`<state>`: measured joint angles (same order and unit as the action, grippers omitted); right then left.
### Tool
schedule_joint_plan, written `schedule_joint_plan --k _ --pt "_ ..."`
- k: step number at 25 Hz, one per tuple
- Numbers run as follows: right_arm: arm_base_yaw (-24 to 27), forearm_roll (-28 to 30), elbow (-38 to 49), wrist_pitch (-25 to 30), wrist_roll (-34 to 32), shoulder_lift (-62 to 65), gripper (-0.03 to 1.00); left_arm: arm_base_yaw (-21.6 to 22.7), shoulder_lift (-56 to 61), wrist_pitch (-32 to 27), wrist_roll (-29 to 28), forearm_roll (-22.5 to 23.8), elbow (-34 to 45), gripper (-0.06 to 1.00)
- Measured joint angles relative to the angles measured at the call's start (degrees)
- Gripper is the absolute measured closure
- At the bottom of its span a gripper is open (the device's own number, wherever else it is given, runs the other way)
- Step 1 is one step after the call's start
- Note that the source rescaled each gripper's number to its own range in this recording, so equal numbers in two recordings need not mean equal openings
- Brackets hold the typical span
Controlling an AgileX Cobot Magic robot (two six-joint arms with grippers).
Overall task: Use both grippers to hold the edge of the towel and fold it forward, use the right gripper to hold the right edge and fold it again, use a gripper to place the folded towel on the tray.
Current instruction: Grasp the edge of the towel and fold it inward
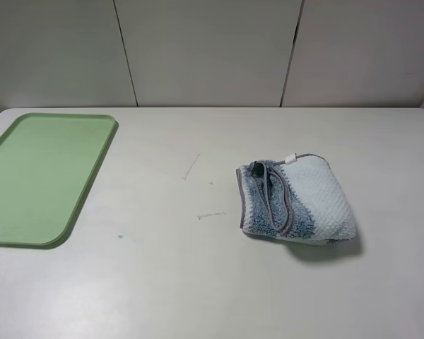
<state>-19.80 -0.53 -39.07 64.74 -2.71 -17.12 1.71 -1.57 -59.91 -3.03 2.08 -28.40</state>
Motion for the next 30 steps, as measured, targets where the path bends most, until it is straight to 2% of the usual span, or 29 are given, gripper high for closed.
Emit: schedule_joint_plan --k 7,13,30 --pt "11.3 0.1 5.0 -2.2 4.6 11.7 -0.03 0.0 0.0 0.0 0.0 0.0 0.0 -0.05" --pt "18.3 0.1 10.2 -5.1 6.5 17.4 -0.03 0.0 0.0 0.0 0.0 0.0 0.0 -0.05" --pt "19.0 0.2 10.5 -6.0 6.6 17.5 -0.03 0.0 0.0 0.0 0.0 0.0 0.0 -0.05"
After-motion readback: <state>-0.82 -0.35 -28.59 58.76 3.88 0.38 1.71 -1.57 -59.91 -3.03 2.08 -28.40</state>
